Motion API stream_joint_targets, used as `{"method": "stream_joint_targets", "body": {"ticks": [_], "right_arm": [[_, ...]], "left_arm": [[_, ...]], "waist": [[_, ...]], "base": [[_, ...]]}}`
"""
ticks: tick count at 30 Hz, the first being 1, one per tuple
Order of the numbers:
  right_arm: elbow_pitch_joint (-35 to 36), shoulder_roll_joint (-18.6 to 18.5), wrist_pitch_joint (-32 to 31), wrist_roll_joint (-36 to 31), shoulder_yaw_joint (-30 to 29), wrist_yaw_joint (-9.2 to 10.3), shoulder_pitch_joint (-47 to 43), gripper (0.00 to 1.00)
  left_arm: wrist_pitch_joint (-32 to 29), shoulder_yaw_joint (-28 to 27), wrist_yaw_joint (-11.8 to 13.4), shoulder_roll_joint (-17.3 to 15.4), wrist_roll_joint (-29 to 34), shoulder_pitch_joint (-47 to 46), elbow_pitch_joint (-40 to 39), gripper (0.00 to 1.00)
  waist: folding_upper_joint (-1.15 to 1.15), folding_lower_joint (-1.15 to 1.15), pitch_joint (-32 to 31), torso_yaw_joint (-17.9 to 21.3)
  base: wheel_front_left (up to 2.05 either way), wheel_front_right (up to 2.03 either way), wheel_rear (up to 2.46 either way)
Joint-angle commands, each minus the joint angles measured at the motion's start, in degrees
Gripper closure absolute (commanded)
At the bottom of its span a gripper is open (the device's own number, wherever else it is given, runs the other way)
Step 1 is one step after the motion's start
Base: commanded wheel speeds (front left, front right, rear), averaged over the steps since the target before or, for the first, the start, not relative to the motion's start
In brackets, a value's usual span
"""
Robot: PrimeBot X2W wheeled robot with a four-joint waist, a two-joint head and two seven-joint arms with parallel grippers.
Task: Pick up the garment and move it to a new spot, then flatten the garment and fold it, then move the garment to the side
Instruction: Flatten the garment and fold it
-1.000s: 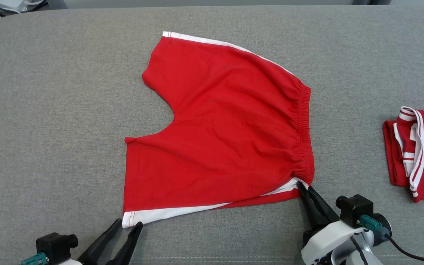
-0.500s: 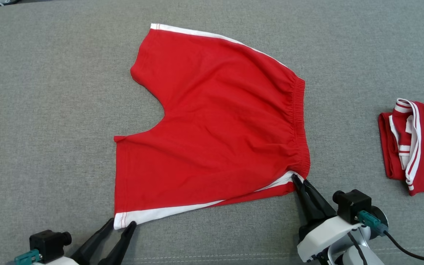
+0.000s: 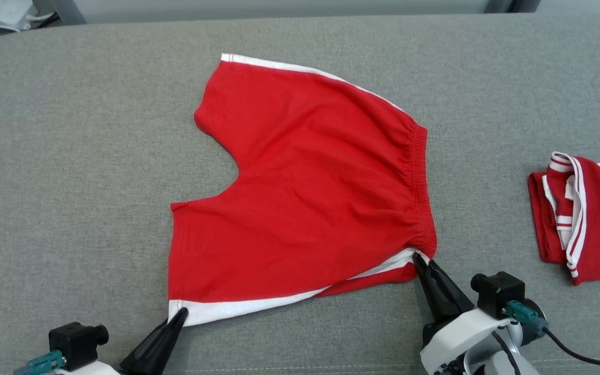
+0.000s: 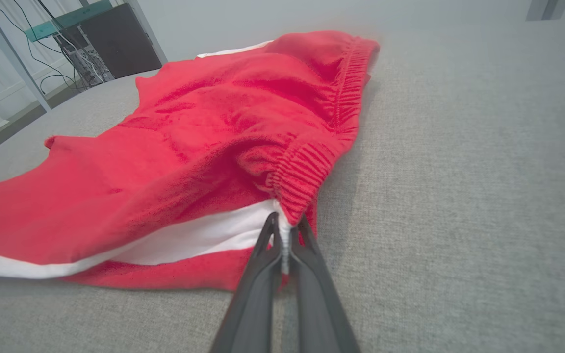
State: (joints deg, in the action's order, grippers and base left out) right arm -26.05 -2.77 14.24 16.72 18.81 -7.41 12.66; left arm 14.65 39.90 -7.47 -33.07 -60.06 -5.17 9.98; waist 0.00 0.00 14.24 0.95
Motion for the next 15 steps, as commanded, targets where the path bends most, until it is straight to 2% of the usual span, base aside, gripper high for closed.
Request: {"method": "stream_joint_targets", "body": {"ticks": [1, 7, 15], "right_arm": [[-0.1, -0.1, 0.8, 0.6, 0.9, -0.08, 0.5, 1.0], [-4.2, -0.1, 0.8, 1.7, 1.9, -0.08, -0.7, 1.0], [-6.3, -0.1, 0.4, 3.1, 4.5, -0.08, -2.7, 1.0]], "left_arm": [[0.3, -2.1, 0.0, -1.2, 0.1, -1.1, -0.3, 1.0], [0.3, -1.3, 0.0, 0.7, 0.4, -0.3, 3.1, 1.0], [0.3, -0.9, 0.0, 3.2, 0.9, 1.3, 7.8, 1.0]], "waist": [[0.0, 0.0, -2.7, -0.9], [0.0, 0.0, -8.0, -2.3], [0.0, 0.0, -12.7, -2.2]], "base": [[0.0, 0.0, 0.0], [0.0, 0.0, 0.0], [0.0, 0.0, 0.0]]}}
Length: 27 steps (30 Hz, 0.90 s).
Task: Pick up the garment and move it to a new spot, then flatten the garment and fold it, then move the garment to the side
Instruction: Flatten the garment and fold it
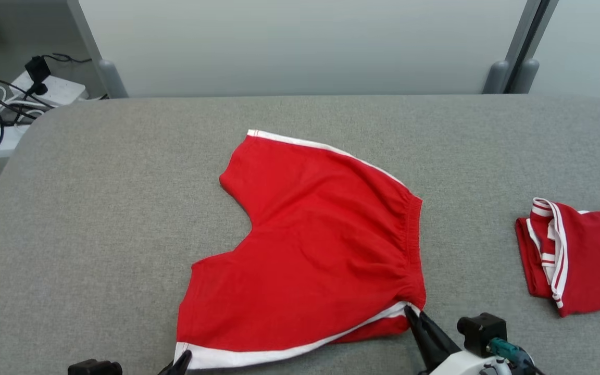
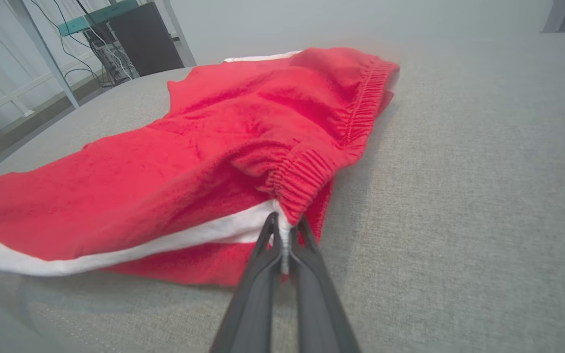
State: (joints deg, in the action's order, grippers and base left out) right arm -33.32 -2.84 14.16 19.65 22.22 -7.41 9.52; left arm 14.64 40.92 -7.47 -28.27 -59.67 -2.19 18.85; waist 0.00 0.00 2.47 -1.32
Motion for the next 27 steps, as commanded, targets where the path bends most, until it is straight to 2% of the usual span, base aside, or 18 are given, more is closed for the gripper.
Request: {"method": "stream_joint_targets", "body": {"ticks": [1, 8, 14, 21, 27], "right_arm": [[0.9, 0.0, 0.1, 0.2, 1.5, -0.08, 0.1, 1.0], [2.1, -0.9, -1.4, 0.9, 1.9, -0.08, -2.6, 1.0], [4.7, -2.0, -2.4, 2.3, 1.6, -0.08, -4.5, 1.0], [8.3, -2.3, -2.6, 1.3, -0.5, -0.08, -4.0, 1.0], [11.7, -0.3, -1.8, -2.1, -3.8, -0.08, -1.8, 1.0]], "left_arm": [[0.4, -2.0, 0.0, -1.3, 0.5, -1.5, -0.4, 1.0], [0.4, -2.7, 0.0, 0.3, 0.8, 0.1, 2.6, 1.0], [0.4, -3.4, 0.0, 0.2, 1.1, 0.6, 2.6, 1.0], [0.4, -4.7, 0.0, -2.2, 1.9, -1.6, -1.4, 1.0], [0.4, -7.0, 0.0, -5.6, 2.2, -6.2, -9.9, 1.0]], "waist": [[0.0, 0.0, -1.5, 0.2], [0.0, 0.0, -3.2, 1.3], [0.0, 0.0, -3.2, 1.6], [0.0, 0.0, -0.7, 2.0], [0.0, 0.0, 5.0, 3.2]], "base": [[0.0, 0.0, 0.0], [0.0, 0.0, 0.0], [0.0, 0.0, 0.0], [0.0, 0.0, 0.0], [0.0, 0.0, 0.0]]}}
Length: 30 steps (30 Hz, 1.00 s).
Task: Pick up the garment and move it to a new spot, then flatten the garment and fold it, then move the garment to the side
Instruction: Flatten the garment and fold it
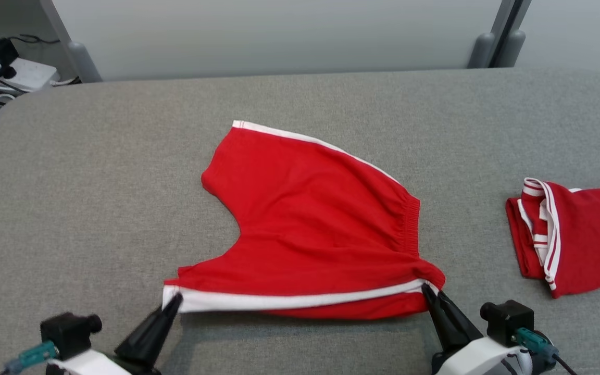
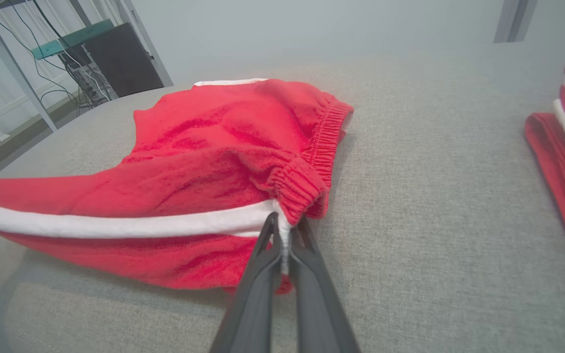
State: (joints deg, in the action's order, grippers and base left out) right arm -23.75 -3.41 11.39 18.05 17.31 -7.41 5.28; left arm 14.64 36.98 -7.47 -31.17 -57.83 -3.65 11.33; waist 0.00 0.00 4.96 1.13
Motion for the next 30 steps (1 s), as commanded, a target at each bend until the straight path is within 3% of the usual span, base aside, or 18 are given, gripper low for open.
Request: {"method": "stream_joint_targets", "body": {"ticks": [1, 8, 20, 30], "right_arm": [[2.6, 0.4, 1.3, -0.8, 1.1, -0.08, 3.0, 1.0], [7.4, 0.5, 3.5, 10.2, 5.4, -0.08, 8.3, 1.0], [21.5, 0.5, 3.6, 20.0, 8.5, -0.08, 16.5, 1.0], [27.8, 0.5, 3.6, 21.2, 6.6, -0.08, 16.7, 1.0]], "left_arm": [[0.4, -3.3, 0.0, -3.4, 0.4, -6.0, -3.7, 1.0], [0.4, -3.6, 0.0, -11.4, -2.0, -16.7, -11.2, 1.0], [0.4, -3.2, 0.0, -22.8, -4.0, -28.3, -17.2, 1.0], [0.4, -9.3, 0.0, -25.9, -2.5, -33.4, -18.5, 1.0]], "waist": [[0.0, 0.0, 3.5, 0.9], [0.0, 0.0, 12.4, 3.7], [0.0, 0.0, 25.3, 10.1], [0.0, 0.0, 31.5, 13.4]], "base": [[0.0, 0.0, 0.0], [0.0, 0.0, 0.0], [0.0, 0.0, 0.0], [0.0, 0.0, 0.0]]}}
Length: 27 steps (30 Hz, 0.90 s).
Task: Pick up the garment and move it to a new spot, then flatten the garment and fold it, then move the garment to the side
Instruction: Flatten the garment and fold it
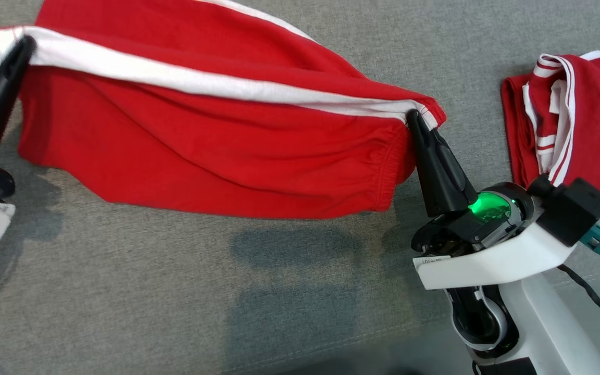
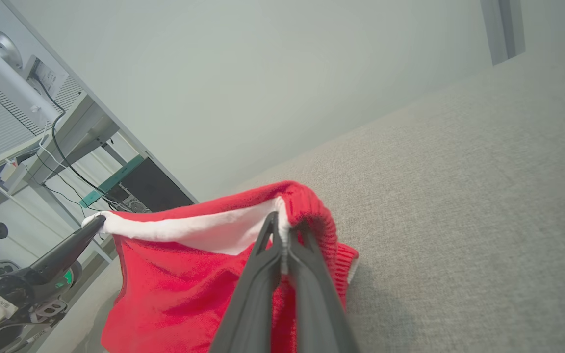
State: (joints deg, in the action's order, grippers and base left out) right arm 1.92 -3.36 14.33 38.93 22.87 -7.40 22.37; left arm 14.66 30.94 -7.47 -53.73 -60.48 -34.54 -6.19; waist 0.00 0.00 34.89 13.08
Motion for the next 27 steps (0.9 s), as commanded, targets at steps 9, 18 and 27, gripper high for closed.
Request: {"method": "stream_joint_targets", "body": {"ticks": [9, 18, 27], "right_arm": [[7.7, 0.5, 0.7, 2.4, 0.3, -0.09, -0.3, 1.0], [10.2, 0.5, 0.7, 2.4, 1.0, -0.09, -0.1, 1.0], [9.0, 0.5, 0.7, 1.0, 5.0, -0.09, -0.2, 1.0]], "left_arm": [[0.3, -7.2, 0.0, -7.5, 1.4, -5.0, 0.2, 1.0], [0.3, -9.4, 0.0, -10.3, 2.1, -7.1, 3.6, 1.0], [0.3, -8.1, 0.0, -11.4, 2.0, -6.0, 5.6, 1.0]], "waist": [[0.0, 0.0, 4.0, 5.1], [0.0, 0.0, 5.1, 8.5], [0.0, 0.0, 6.9, 8.8]], "base": [[0.0, 0.0, 0.0], [0.0, 0.0, 0.0], [0.0, 0.0, 0.0]]}}
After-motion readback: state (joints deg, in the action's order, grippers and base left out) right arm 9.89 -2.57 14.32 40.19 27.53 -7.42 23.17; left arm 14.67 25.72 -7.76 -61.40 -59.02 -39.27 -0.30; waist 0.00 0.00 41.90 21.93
